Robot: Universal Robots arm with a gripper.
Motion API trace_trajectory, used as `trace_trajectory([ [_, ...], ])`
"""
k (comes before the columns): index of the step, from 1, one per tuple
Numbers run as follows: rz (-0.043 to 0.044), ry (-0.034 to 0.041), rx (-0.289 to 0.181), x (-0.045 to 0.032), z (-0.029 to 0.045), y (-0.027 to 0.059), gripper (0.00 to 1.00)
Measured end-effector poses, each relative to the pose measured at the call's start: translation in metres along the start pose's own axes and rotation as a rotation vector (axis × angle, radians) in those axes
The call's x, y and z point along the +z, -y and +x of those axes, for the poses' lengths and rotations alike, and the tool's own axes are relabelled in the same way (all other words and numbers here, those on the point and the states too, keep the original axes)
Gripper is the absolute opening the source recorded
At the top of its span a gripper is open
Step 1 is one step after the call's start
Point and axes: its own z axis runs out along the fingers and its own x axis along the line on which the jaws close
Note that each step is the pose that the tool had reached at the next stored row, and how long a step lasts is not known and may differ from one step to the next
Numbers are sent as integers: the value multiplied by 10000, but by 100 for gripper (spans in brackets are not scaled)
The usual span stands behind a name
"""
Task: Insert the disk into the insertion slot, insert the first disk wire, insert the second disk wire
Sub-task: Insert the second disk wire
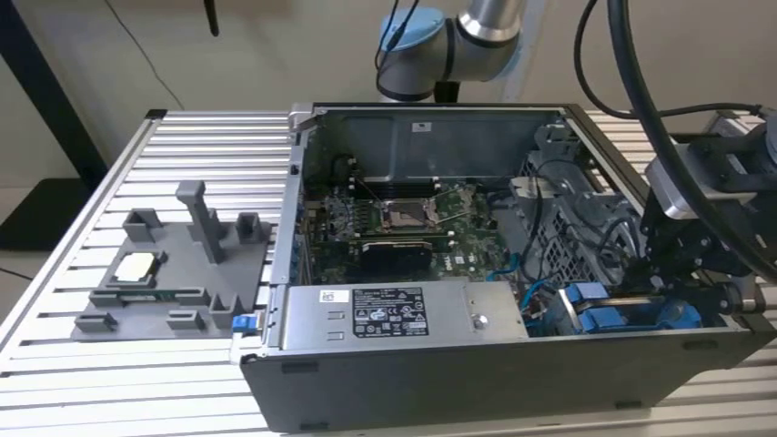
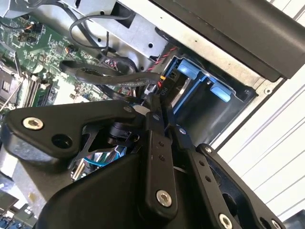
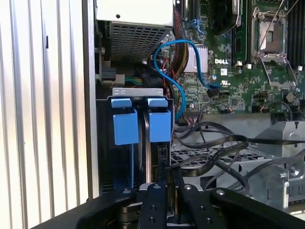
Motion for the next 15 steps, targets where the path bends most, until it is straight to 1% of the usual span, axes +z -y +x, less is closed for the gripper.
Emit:
trace_trajectory([
  [7, 15, -17, -3, 8, 0, -2, 16],
  [15, 37, -24, -8, 43, 5, -7, 16],
])
